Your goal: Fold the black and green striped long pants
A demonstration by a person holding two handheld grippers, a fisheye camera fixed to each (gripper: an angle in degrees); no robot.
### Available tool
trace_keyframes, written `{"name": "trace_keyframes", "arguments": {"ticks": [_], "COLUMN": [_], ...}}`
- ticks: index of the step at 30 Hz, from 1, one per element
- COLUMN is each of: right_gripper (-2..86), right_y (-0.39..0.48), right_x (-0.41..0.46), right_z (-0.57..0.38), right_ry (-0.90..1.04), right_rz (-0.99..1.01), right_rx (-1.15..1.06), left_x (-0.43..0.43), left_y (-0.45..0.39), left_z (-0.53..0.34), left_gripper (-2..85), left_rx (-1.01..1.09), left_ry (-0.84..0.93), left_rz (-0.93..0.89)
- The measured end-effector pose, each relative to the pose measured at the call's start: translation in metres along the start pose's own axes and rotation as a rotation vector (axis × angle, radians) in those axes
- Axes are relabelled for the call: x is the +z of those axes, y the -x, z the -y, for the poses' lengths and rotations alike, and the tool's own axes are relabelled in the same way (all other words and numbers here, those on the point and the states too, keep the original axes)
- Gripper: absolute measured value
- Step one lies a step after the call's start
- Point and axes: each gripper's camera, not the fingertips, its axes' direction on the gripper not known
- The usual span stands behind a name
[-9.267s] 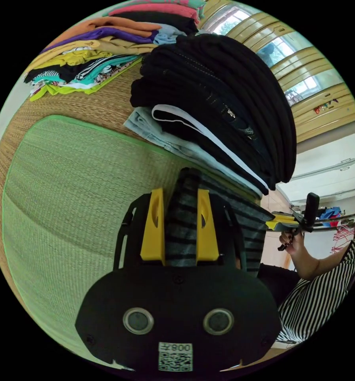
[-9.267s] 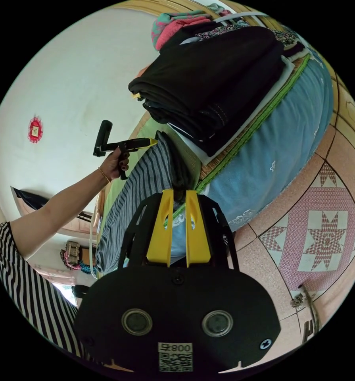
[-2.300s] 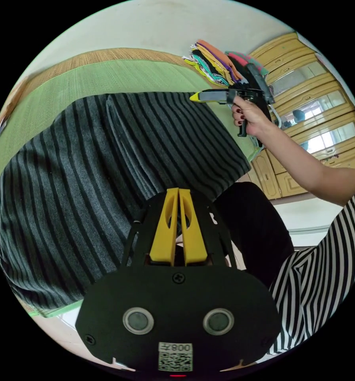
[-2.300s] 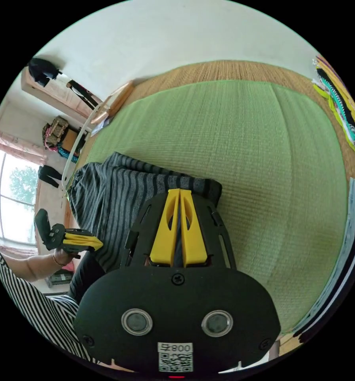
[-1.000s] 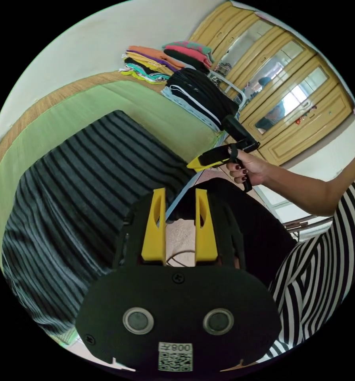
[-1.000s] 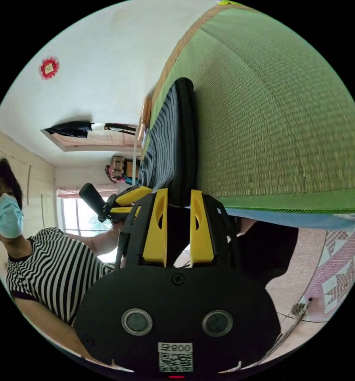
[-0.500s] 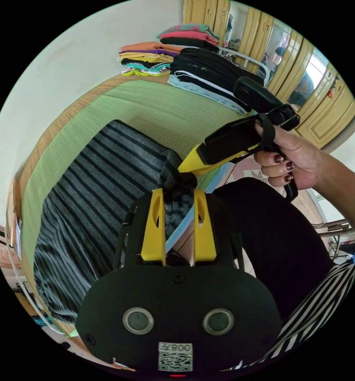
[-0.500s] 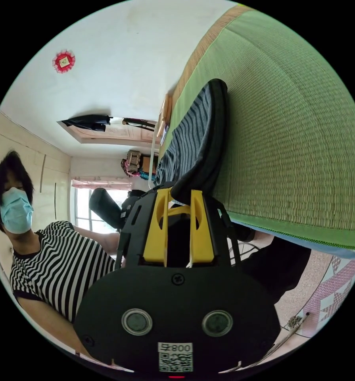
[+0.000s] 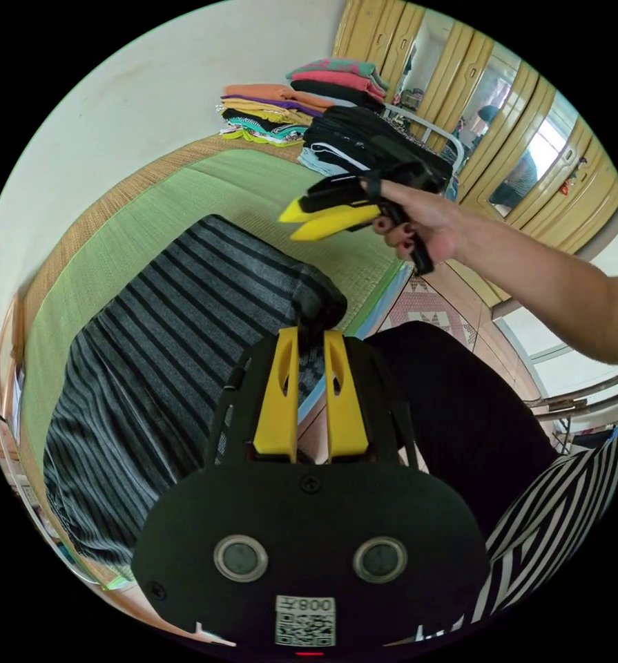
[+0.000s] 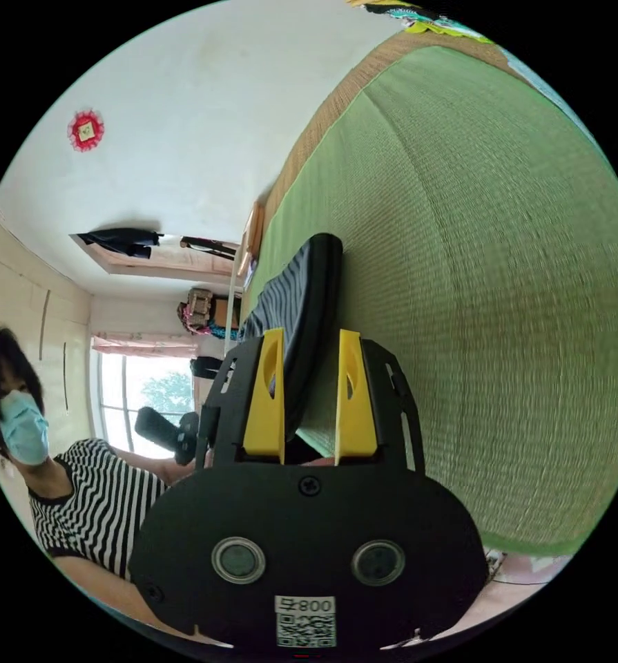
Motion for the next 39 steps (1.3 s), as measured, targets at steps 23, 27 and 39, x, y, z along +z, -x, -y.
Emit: {"name": "trace_keyframes", "arguments": {"ticks": [23, 27, 39], "right_gripper": [6.3, 6.1, 6.0], "right_y": [0.032, 0.045, 0.162], "right_x": [0.01, -0.009, 0.015], "right_z": [0.067, 0.051, 0.035], "right_ry": [-0.035, -0.09, -0.21], "right_rz": [0.019, -0.031, -0.035], "right_rx": [0.081, 0.116, 0.05], "left_x": [-0.067, -0.09, -0.209], "left_y": [-0.046, -0.054, -0.033], "left_z": [-0.043, -0.049, -0.115], "left_gripper": [6.3, 6.4, 6.4], "left_rx": [0.085, 0.105, -0.005], "left_ry": [-0.113, -0.153, -0.291], "left_rz": [-0.108, -0.164, -0.252]}}
